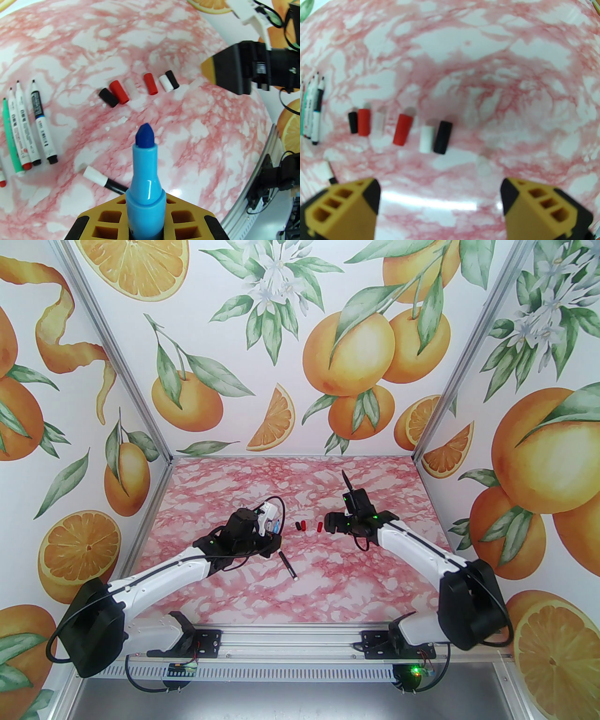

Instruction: Open the pen caps

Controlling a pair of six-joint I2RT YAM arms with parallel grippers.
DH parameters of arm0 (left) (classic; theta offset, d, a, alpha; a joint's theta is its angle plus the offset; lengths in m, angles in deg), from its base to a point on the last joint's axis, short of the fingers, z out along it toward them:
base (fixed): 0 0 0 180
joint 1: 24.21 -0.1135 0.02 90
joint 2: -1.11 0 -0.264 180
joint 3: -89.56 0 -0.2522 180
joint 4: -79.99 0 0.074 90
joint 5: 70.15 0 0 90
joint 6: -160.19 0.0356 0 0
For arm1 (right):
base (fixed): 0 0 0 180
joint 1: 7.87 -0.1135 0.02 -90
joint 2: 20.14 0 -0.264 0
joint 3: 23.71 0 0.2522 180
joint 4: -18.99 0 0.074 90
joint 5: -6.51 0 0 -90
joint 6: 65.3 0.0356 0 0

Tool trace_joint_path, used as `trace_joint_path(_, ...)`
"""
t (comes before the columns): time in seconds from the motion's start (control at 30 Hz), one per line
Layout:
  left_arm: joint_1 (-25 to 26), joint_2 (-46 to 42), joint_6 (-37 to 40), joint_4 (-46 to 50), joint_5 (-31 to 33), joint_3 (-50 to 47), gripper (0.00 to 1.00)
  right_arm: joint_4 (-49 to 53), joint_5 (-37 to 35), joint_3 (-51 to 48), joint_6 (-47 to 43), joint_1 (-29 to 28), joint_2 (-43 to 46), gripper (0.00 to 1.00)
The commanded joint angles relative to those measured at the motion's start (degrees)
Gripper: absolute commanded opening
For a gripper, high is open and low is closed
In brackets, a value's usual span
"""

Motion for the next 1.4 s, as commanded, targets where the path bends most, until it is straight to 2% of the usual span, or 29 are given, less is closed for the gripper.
trace_joint_path(0.0,-0.3,-1.6,-0.3,0.8,0.6,3.6,0.05,1.2,-0.9,-2.6,1.4,0.0,4.7,0.89)
trace_joint_path(0.17,-0.4,0.4,1.7,0.7,-2.8,7.2,0.06,2.7,-4.0,-4.6,3.6,1.1,8.8,0.86)
trace_joint_path(0.3,-0.8,3.2,5.0,3.4,-6.3,12.9,0.07,2.7,-0.6,-5.5,4.0,3.0,10.1,0.8)
trace_joint_path(0.43,-2.2,7.3,8.9,7.4,-10.4,19.5,0.06,2.0,0.1,-6.3,3.8,3.5,9.4,0.68)
trace_joint_path(0.57,-3.6,11.1,13.5,12.0,-14.8,25.8,0.06,-0.1,2.8,-6.3,3.8,4.4,7.2,0.56)
trace_joint_path(0.83,-5.2,16.3,19.8,23.9,-18.5,37.4,0.06,-2.2,2.7,-3.0,3.2,5.7,-2.8,0.47)
trace_joint_path(1.0,-6.2,15.4,19.3,22.2,-20.3,35.9,0.06,-2.9,1.8,-1.3,3.3,5.7,-6.0,0.44)
trace_joint_path(1.23,-6.2,12.7,20.3,21.8,-17.2,33.4,0.06,-2.4,1.2,0.4,3.6,5.7,-8.8,0.39)
trace_joint_path(1.37,-6.2,12.6,19.8,21.5,-17.9,33.4,0.07,-2.3,0.9,0.7,3.9,5.8,-9.6,0.38)
